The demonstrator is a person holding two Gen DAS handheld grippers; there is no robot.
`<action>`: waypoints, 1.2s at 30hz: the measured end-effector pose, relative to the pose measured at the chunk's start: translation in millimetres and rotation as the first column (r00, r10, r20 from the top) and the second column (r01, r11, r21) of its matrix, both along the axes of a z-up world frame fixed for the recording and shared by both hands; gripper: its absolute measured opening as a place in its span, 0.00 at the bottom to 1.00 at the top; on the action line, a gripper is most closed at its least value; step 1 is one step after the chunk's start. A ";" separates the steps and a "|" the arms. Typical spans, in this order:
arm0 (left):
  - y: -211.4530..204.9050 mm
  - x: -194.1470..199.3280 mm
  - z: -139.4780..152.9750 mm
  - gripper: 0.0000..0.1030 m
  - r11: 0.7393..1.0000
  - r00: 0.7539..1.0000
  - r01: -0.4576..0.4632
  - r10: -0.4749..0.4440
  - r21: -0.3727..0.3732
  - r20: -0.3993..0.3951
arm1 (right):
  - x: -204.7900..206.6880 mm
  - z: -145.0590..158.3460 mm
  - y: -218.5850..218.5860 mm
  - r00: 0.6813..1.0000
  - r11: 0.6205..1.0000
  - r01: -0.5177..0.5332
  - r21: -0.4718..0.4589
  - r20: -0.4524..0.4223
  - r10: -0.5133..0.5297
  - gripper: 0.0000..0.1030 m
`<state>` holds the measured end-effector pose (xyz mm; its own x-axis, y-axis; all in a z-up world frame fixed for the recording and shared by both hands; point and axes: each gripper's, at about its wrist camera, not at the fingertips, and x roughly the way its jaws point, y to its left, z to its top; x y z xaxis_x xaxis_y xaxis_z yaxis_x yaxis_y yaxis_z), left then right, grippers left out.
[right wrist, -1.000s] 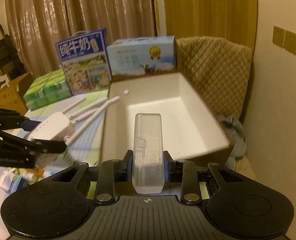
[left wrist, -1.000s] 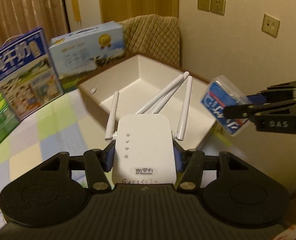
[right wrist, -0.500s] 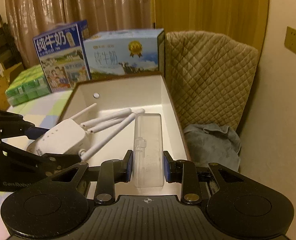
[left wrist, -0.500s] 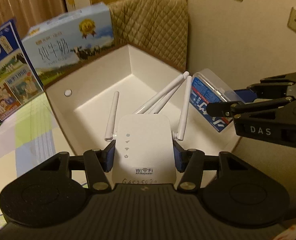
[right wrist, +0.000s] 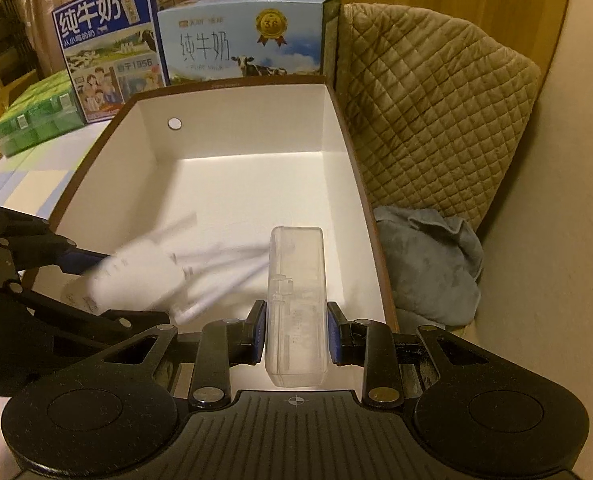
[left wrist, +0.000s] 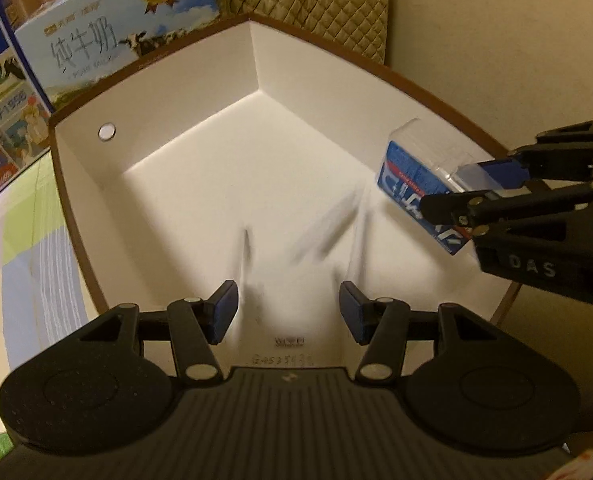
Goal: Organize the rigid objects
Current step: 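Lower the router with the left tool and the case with the right tool into the box, opening both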
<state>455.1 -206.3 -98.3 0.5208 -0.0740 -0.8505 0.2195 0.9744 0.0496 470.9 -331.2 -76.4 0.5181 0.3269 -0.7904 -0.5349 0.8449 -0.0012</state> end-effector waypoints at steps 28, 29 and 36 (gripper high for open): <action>1.4 -36.7 45.1 0.61 0.993 0.996 -0.050 0.058 -0.104 0.066 | -17.9 29.7 -40.1 0.999 0.976 0.027 0.218 -0.038 -0.019 0.51; 1.9 -39.8 48.5 0.61 0.992 0.995 -0.054 0.062 -0.110 0.072 | -19.0 31.9 -42.3 0.999 0.972 0.035 0.233 -0.043 -0.026 0.51; 12.0 -61.0 68.0 0.61 0.988 0.989 -0.076 0.091 -0.137 0.112 | -28.9 40.5 -44.4 0.998 0.971 0.063 0.230 -0.037 -0.056 0.51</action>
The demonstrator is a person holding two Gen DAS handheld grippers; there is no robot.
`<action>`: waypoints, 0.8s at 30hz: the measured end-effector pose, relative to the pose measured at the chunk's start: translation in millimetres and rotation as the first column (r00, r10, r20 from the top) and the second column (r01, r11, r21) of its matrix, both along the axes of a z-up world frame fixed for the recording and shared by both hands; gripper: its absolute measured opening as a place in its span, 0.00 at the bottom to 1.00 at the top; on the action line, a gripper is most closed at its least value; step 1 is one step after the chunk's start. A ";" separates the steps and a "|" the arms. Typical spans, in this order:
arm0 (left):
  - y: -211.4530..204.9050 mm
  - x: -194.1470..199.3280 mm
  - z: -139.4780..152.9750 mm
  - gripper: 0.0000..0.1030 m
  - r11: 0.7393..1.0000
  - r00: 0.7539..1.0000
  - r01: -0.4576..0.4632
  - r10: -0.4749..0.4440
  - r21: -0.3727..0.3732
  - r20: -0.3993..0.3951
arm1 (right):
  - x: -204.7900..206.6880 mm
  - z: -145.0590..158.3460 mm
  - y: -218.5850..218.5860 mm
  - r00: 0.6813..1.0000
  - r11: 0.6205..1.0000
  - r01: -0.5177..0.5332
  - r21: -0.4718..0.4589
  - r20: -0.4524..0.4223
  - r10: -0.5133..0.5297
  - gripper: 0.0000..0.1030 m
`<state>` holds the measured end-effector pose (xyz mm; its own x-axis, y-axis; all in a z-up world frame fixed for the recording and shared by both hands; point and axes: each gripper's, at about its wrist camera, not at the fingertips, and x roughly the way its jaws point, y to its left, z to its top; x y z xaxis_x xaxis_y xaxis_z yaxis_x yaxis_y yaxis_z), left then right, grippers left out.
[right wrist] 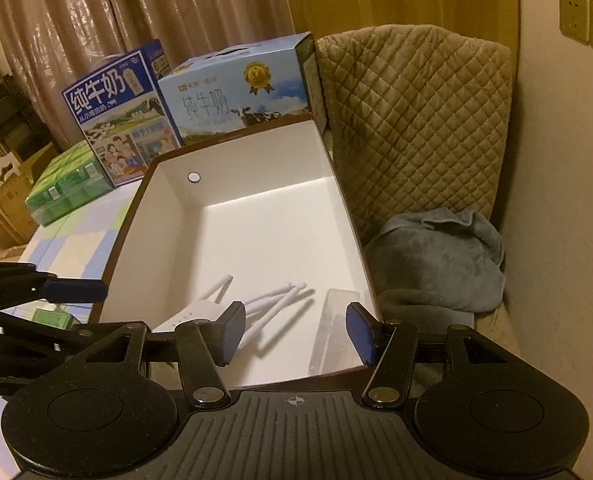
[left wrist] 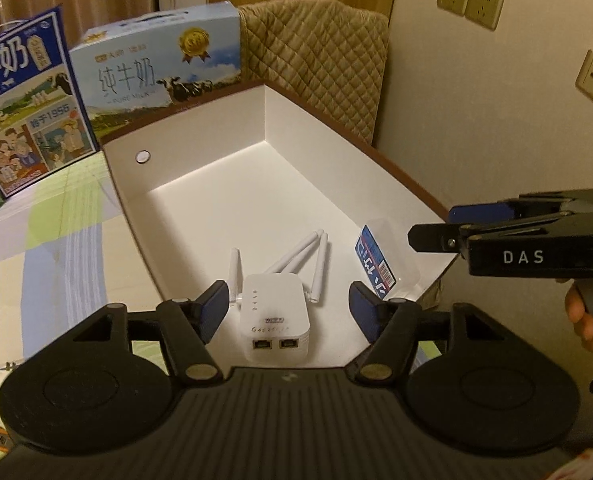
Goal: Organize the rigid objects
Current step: 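Lower the router with the left tool and the case with the right tool into the box, opening both, then withdraw both open tools from the box back over the table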
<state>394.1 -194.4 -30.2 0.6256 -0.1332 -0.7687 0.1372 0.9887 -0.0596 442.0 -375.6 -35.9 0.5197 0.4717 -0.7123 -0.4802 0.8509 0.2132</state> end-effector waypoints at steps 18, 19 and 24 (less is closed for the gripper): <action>63.2 -99.2 25.9 0.65 0.999 0.998 -0.032 0.034 -0.041 0.049 | -90.9 25.8 25.9 0.998 0.994 -0.057 0.097 0.038 0.053 0.51; 67.9 -105.0 25.8 0.65 0.998 0.998 -0.039 0.041 -0.039 0.047 | -97.1 25.9 30.2 0.998 0.993 -0.063 0.096 0.038 0.060 0.51; 94.6 -132.9 22.3 0.65 0.996 0.997 -0.074 0.075 -0.040 0.023 | -121.3 24.1 54.6 0.993 0.987 -0.114 0.111 0.016 0.113 0.51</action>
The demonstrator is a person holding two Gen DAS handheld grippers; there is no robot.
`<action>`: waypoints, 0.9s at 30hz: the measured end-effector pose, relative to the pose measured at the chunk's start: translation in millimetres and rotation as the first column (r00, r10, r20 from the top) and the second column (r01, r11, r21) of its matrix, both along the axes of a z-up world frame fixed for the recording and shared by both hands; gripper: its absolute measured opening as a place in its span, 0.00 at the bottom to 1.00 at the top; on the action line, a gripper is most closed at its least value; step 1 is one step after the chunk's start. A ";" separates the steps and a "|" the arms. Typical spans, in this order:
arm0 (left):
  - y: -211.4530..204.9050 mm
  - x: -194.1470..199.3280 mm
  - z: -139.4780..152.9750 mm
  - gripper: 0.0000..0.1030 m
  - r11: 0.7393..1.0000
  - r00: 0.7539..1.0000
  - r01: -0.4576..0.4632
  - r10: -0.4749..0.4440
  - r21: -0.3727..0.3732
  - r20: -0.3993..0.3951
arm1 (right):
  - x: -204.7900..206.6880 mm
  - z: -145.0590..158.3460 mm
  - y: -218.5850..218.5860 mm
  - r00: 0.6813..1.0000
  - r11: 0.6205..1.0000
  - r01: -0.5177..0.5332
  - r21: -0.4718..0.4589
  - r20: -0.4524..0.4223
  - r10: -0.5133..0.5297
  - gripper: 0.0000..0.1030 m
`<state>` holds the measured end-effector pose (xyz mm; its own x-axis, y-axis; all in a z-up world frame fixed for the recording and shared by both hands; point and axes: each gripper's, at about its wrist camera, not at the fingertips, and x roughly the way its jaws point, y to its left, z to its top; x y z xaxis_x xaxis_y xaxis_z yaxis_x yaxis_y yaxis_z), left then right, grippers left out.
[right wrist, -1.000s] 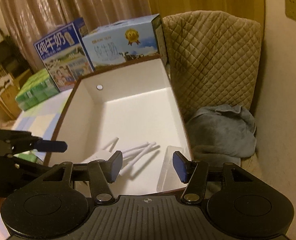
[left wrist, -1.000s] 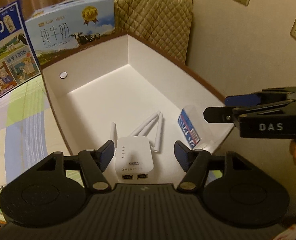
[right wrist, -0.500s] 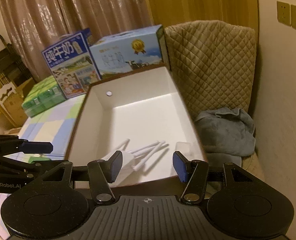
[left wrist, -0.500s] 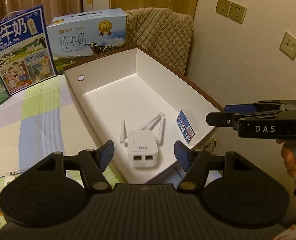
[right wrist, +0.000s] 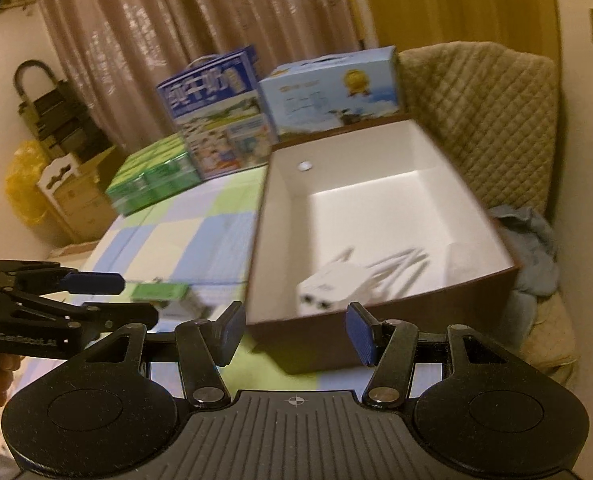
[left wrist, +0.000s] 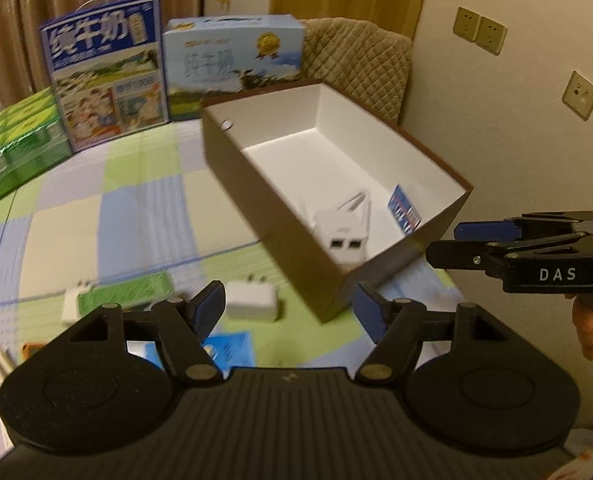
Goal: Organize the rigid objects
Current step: 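Withdraw both open tools from the box back over the table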
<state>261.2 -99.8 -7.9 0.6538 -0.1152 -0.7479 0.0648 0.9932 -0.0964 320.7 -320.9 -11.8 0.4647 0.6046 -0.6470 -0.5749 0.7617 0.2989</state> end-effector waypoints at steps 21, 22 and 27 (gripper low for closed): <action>111.1 -91.1 -28.1 0.65 0.972 0.969 -0.229 0.232 0.048 -0.080 | -56.0 -45.1 109.8 0.971 0.973 -0.225 -0.058 -0.101 0.218 0.51; 116.9 -93.8 -30.8 0.65 0.970 0.967 -0.236 0.241 0.059 -0.081 | -56.6 -47.6 112.7 0.969 0.972 -0.229 -0.062 -0.107 0.221 0.51; 149.1 -107.2 -45.8 0.65 0.959 0.958 -0.265 0.274 0.100 -0.084 | -57.2 -58.3 124.0 0.969 0.971 -0.225 -0.082 -0.124 0.214 0.51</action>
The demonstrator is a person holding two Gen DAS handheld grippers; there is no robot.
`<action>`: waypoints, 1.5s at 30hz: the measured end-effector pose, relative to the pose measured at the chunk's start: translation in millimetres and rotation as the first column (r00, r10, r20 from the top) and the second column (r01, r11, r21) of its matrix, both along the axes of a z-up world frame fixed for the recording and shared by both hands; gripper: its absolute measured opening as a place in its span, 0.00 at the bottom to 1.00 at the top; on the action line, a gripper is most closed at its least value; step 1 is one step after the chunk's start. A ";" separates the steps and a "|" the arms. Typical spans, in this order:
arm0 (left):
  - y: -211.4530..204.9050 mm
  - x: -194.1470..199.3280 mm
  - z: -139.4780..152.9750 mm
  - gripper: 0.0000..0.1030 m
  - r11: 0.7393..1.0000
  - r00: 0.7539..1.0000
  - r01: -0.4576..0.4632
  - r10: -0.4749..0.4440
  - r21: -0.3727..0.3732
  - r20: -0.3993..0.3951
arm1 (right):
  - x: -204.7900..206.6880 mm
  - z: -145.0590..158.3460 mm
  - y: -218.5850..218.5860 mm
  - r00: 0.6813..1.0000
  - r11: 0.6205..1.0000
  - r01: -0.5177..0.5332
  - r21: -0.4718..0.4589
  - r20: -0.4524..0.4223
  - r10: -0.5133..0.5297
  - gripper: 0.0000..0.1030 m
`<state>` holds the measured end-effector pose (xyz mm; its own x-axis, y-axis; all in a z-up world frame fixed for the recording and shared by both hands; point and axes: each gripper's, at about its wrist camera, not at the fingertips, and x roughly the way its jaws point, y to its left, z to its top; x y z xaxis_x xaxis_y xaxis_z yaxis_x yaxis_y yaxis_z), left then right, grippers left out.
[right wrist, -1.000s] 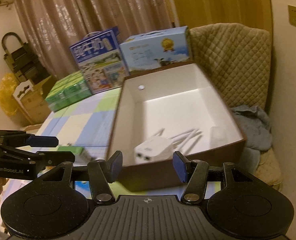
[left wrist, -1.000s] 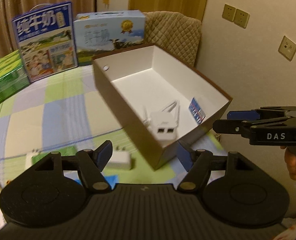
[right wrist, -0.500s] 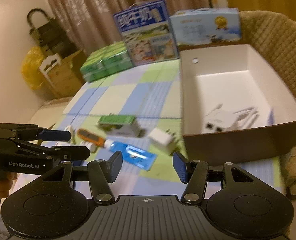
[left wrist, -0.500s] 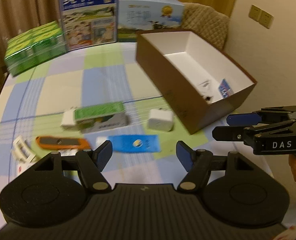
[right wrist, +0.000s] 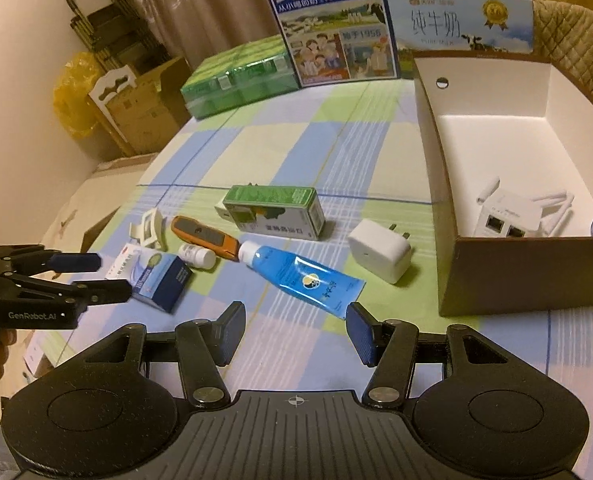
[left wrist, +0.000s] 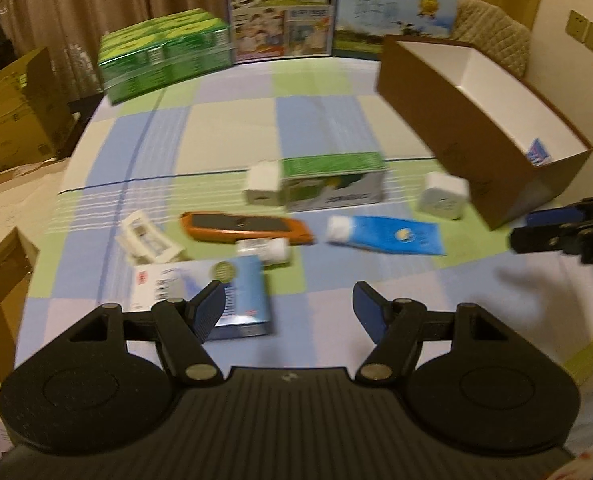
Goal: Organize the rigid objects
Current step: 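Withdraw both open tools from the box back over the table, then grasp the blue-and-white medicine box with the left tool while the right tool grasps the blue toothpaste tube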
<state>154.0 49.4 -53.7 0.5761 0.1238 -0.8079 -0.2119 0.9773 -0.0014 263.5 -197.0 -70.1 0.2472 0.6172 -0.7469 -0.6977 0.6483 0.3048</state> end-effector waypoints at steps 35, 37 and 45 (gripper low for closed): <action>112.3 24.8 -67.1 0.65 0.978 0.987 0.067 -0.093 -0.197 -0.130 | 16.7 -42.2 -45.1 0.935 0.926 0.340 -0.164 -0.046 -0.351 0.51; 107.4 15.3 -66.6 0.65 0.977 0.986 0.063 -0.092 -0.206 -0.137 | 17.3 -43.5 -41.6 0.941 0.932 0.323 -0.161 -0.050 -0.335 0.51; 76.6 -17.7 -67.9 0.65 0.969 0.982 0.060 -0.100 -0.242 -0.158 | 20.2 -45.7 -33.7 0.958 0.950 0.270 -0.157 -0.053 -0.281 0.51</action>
<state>136.4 126.0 -121.6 0.4301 -0.1220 -0.8945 -0.1500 0.9674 -0.2040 283.7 -230.7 -115.8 0.3329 0.4148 -0.8468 -0.4645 0.8537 0.2355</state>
